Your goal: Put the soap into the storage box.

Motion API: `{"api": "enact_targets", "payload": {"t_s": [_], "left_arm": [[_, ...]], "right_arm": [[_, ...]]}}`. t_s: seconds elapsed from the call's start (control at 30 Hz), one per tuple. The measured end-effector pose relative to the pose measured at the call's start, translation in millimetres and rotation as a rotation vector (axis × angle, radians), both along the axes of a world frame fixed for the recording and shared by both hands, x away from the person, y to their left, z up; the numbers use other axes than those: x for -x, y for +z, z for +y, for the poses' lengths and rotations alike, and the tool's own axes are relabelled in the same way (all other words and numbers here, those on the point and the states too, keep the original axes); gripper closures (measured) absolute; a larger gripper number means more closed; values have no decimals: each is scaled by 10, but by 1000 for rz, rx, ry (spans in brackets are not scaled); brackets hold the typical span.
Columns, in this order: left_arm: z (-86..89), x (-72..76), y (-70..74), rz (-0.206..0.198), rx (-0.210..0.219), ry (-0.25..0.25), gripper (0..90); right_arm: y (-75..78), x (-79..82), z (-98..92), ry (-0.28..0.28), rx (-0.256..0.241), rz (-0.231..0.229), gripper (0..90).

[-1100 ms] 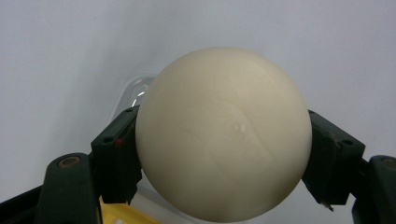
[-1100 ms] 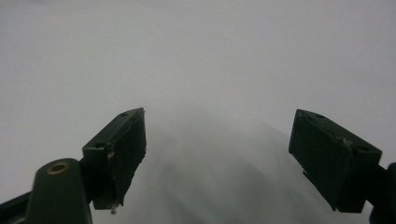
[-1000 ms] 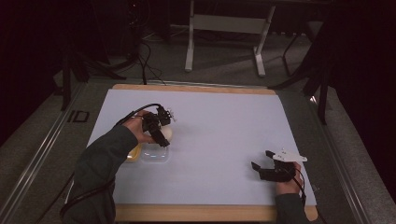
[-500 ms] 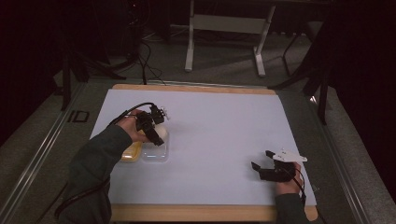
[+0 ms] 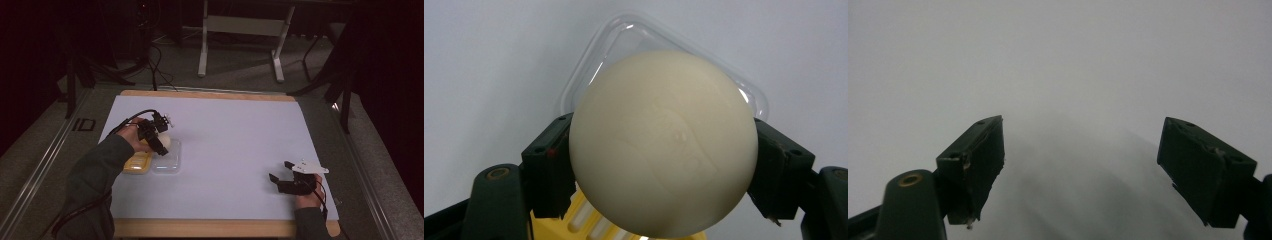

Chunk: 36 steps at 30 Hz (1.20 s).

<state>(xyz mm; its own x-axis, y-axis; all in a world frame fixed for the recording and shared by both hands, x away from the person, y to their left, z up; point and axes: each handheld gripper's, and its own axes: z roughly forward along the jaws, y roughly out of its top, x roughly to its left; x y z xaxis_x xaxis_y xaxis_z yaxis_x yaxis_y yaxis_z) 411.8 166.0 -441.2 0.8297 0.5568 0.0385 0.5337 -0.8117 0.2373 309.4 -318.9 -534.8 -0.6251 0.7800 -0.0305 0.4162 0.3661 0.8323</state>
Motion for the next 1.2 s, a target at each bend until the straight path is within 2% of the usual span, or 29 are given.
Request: {"api": "enact_targets", "payload": {"t_s": [0.4, 1.2], "left_arm": [[122, 1, -13, 10, -15, 22, 251], [385, 47, -45, 20, -15, 71, 251]], "right_arm": [[1, 2, 0, 0, 0, -2, 186], [1, 9, -5, 0, -5, -9, 186]]}}
